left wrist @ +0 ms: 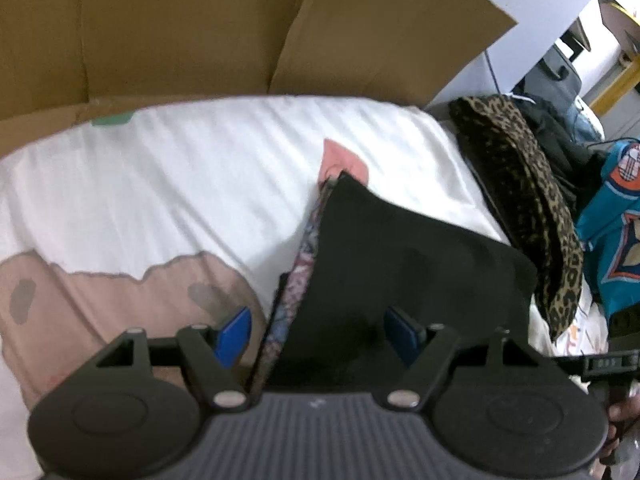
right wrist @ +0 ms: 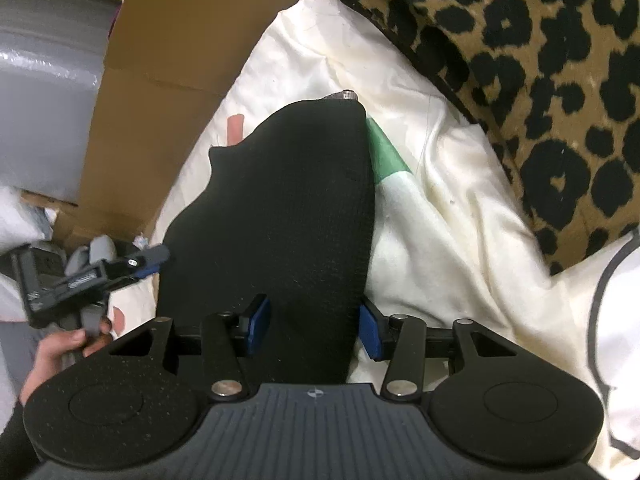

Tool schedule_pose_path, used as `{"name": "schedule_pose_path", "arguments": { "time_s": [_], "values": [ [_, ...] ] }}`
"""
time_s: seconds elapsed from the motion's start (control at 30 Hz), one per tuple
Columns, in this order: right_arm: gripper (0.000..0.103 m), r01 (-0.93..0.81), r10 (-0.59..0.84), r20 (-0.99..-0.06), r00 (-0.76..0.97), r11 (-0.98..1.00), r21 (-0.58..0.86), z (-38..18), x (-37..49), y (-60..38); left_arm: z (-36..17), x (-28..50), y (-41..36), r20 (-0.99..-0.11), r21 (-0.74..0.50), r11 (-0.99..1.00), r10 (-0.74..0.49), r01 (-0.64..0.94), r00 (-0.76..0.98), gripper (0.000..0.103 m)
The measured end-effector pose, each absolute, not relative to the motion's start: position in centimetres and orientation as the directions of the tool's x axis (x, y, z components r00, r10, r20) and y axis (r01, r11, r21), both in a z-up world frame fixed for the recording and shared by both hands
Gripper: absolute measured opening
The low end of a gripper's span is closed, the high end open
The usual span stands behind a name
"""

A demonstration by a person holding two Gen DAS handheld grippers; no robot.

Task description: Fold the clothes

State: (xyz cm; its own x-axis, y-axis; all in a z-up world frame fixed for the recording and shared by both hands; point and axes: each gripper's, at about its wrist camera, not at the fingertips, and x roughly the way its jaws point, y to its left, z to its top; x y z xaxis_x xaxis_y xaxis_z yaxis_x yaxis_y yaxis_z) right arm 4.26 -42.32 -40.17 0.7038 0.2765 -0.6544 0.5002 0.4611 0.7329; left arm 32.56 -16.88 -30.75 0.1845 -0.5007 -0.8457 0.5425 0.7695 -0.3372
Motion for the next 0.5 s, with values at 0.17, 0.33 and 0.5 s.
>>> {"name": "schedule_pose_path", "arguments": {
  "time_s": [0.17,0.33,0.5],
  "values": [
    [0.044,0.484,0.286,-0.62,0.731,0.424,0.765,-40.8,4.4,-42.4,-32.8,33.2,-15.7,-0.826,-0.429,0.759,-0.549,0.49,0.127,0.068],
    [0.038,0.469,0.302,-0.595,0.744,0.398,0.789,-41.6,4.7,-42.2,-33.5,33.4,-15.0,-0.803,-0.475,0.743,-0.585,0.472,0.114,0.061],
    [0.007,0.453,0.317,-0.606,0.73,0.439,0.776,-40.7,5.3,-42.5,-33.3,33.5,-14.9,-0.8,-0.49,0.744,-0.591,0.455,0.105,0.047]
  ]
}}
